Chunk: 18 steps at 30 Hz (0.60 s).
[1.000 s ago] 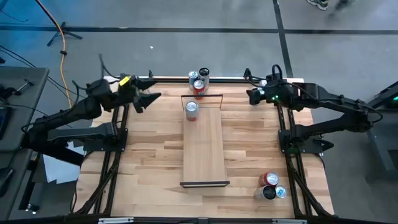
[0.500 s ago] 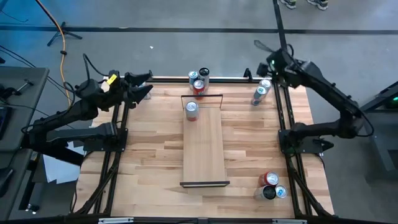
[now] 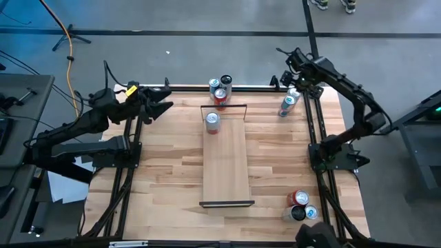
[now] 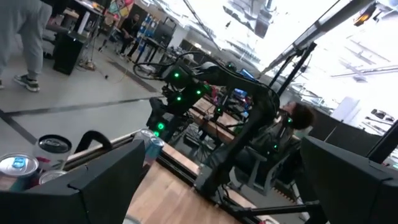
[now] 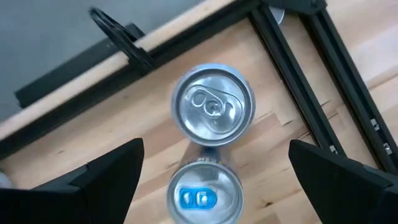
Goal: Place canned beverage on shelf
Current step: Put the pink white soda can on the shelf aligned with the other pink white soda can
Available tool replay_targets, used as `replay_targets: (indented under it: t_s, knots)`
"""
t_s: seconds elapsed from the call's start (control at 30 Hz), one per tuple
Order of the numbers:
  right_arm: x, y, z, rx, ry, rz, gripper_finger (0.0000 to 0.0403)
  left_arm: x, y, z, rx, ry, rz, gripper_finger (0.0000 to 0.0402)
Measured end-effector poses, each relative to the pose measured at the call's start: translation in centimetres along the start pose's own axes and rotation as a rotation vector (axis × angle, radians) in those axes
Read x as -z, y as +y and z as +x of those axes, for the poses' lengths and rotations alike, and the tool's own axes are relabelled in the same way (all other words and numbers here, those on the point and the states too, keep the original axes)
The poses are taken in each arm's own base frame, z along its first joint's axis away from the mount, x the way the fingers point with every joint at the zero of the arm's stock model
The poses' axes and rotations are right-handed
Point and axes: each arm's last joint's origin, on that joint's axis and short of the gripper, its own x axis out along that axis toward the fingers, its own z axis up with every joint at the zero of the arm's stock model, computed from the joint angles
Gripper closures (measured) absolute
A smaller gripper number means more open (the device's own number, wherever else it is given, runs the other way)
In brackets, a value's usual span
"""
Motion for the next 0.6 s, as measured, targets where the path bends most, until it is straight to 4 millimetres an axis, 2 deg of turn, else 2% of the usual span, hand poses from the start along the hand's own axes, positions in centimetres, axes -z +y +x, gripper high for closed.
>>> replay_targets:
  t_s: [0.17,0.33,0.5,0.6]
  knots:
    - [0.1,0.0,1.6,0.048,-0.020,0.024,0.0017,0.1,0.0,0.0,-0.004,0.007,0.000,0.0012]
    - [-0.7,-0.2,2.6,0.006,-0.025,0.063,0.0017,0.1,0.1,0.1,-0.007,0.013,0.010,0.0012]
    - [-0.5,-1.0,4.1,0.028,0.003,0.083,0.0017,0.2,0.1,0.3,-0.010,0.019,0.024,0.0012]
    - [-0.5,-0.9,4.4,0.010,-0.012,0.104,0.0018,0.2,0.2,0.3,-0.015,0.020,0.024,0.0012]
